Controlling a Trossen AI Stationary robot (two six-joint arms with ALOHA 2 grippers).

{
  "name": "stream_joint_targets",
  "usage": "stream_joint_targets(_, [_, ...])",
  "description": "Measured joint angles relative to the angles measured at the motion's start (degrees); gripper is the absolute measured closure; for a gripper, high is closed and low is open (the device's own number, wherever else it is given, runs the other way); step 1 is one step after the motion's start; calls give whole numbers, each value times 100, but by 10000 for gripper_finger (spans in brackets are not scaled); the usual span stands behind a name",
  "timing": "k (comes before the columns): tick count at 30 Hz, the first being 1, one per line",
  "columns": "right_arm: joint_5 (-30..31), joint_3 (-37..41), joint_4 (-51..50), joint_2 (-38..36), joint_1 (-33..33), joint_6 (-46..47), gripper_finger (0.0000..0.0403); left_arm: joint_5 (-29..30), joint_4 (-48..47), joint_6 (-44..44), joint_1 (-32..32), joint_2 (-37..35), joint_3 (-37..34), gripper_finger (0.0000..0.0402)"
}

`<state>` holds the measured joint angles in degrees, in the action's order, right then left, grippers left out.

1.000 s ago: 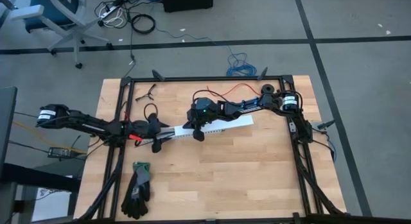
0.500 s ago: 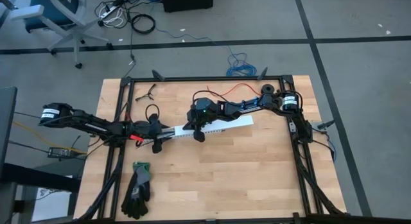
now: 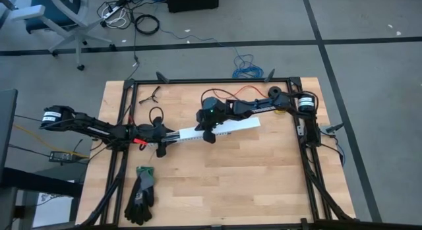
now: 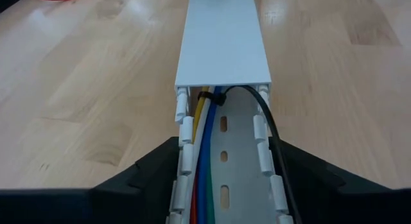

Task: Ziptie cables
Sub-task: Close the cable duct

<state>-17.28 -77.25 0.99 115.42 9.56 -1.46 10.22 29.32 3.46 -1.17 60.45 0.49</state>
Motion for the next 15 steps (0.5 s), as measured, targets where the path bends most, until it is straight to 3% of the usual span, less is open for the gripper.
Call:
stream_joint_targets(6, [48, -12, -358, 191, 2, -38, 403, 1, 17, 27, 0, 3, 0, 170])
stream_joint_targets(11, [-269, -154, 763, 782, -32, 37, 403, 4, 22, 118, 0, 2, 0, 170])
stream_joint_targets(15, [-184, -462, 884, 898, -46, -117, 403, 4, 30, 140, 0, 2, 0, 170])
